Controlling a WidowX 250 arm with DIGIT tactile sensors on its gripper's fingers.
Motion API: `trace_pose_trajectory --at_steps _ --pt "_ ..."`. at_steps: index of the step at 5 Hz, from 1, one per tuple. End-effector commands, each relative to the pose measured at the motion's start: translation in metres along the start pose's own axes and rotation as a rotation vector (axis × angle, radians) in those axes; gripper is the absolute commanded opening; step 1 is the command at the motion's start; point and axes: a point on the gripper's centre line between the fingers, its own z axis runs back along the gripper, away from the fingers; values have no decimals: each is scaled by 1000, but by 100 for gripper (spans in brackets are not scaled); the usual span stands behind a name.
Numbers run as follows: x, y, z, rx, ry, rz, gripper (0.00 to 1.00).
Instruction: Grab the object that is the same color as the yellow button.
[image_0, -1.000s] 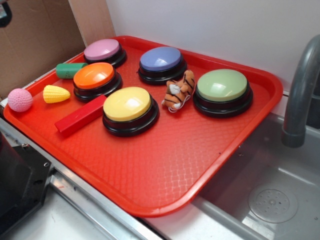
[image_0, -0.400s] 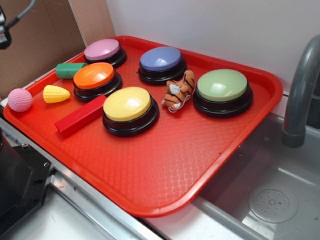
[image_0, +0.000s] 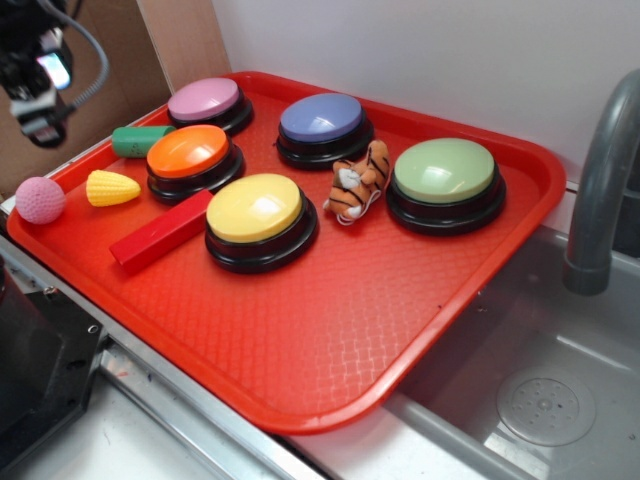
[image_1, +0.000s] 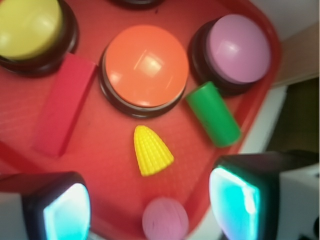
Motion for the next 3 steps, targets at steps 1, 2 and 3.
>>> trace_pose_trajectory --at_steps 1,2,3 --pt "6 14 -50 -38 -72 -40 100" --pt "5 13 -67 -66 -105 -38 100" --pt "12 6 -86 -110 -102 -79 100"
